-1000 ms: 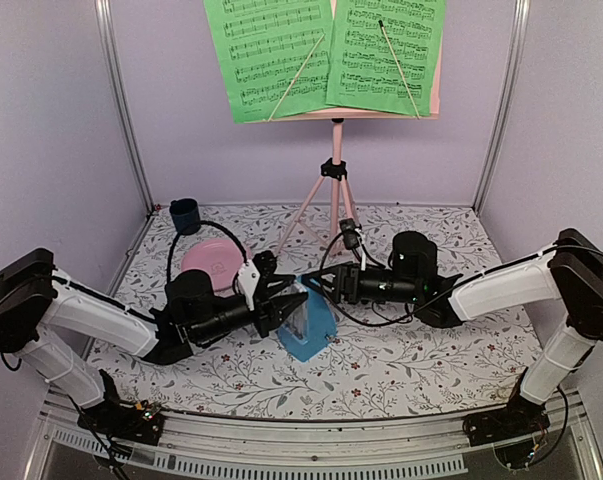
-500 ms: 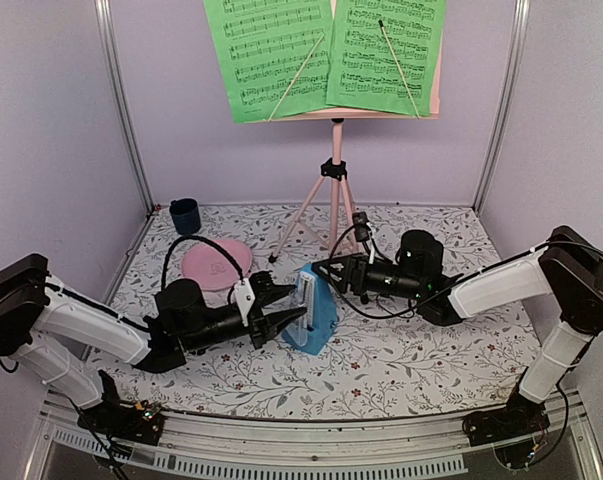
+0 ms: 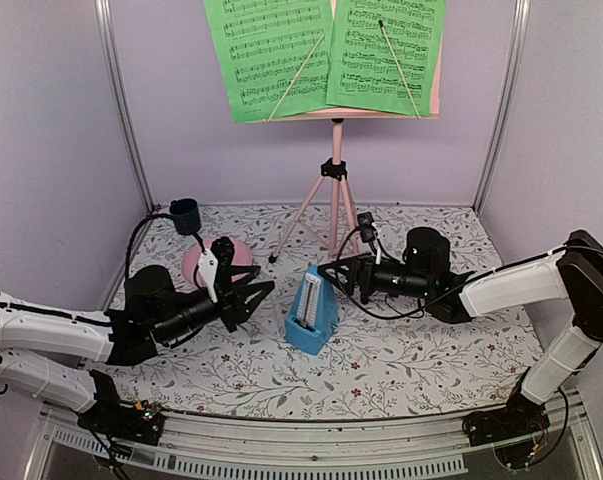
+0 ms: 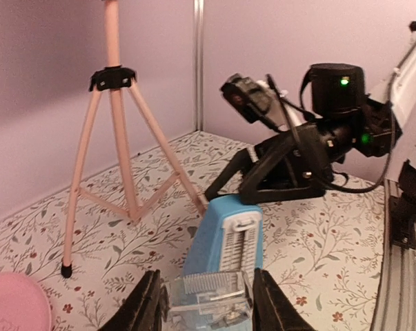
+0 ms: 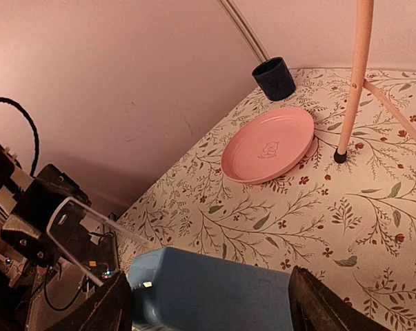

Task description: Set up the instrument practice props

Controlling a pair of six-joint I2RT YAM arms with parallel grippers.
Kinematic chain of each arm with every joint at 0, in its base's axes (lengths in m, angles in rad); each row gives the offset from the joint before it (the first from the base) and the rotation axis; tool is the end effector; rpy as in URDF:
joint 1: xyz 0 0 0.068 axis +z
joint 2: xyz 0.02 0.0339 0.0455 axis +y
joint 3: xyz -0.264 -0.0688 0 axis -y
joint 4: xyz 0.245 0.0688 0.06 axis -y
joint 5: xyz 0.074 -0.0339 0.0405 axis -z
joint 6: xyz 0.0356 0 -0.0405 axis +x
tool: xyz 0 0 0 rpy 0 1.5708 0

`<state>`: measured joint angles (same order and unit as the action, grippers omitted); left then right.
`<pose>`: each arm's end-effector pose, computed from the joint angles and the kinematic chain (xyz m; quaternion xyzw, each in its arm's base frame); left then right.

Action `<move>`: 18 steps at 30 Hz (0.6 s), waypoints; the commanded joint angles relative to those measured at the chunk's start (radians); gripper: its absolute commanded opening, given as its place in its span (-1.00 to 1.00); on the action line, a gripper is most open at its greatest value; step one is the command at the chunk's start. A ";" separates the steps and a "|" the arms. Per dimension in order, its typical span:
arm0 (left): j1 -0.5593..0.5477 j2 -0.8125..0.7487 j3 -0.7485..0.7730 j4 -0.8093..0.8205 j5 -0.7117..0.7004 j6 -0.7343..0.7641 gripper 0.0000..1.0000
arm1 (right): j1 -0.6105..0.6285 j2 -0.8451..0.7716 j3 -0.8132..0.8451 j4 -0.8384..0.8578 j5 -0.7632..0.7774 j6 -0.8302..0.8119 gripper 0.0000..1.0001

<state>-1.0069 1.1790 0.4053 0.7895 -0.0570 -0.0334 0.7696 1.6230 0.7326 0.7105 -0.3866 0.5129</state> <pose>0.1331 -0.2067 0.2309 0.3100 0.6293 -0.3367 0.6281 0.2347 0.2461 0.2053 -0.2185 0.7315 0.4943 0.4157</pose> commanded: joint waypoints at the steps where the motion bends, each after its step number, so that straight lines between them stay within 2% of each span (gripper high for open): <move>1: 0.099 -0.068 0.076 -0.387 -0.082 -0.206 -0.80 | -0.007 0.009 -0.024 -0.328 -0.004 -0.079 0.59; 4: 0.151 -0.077 0.131 -0.588 -0.091 -0.257 -0.80 | -0.006 -0.002 0.001 -0.333 -0.033 -0.084 0.62; 7: 0.206 -0.058 0.173 -0.712 -0.066 -0.297 -0.79 | -0.002 0.003 0.032 -0.336 -0.066 -0.098 0.66; 12: 0.305 0.029 0.222 -0.787 0.002 -0.320 -0.78 | 0.006 0.019 0.088 -0.349 -0.084 -0.102 0.70; 18: 0.401 0.232 0.309 -0.828 0.099 -0.316 -0.79 | 0.010 -0.030 0.102 -0.382 -0.078 -0.110 0.83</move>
<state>-0.6575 1.3037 0.6518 0.0330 -0.0383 -0.3370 0.7681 1.6070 0.8406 0.4690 -0.4526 0.4400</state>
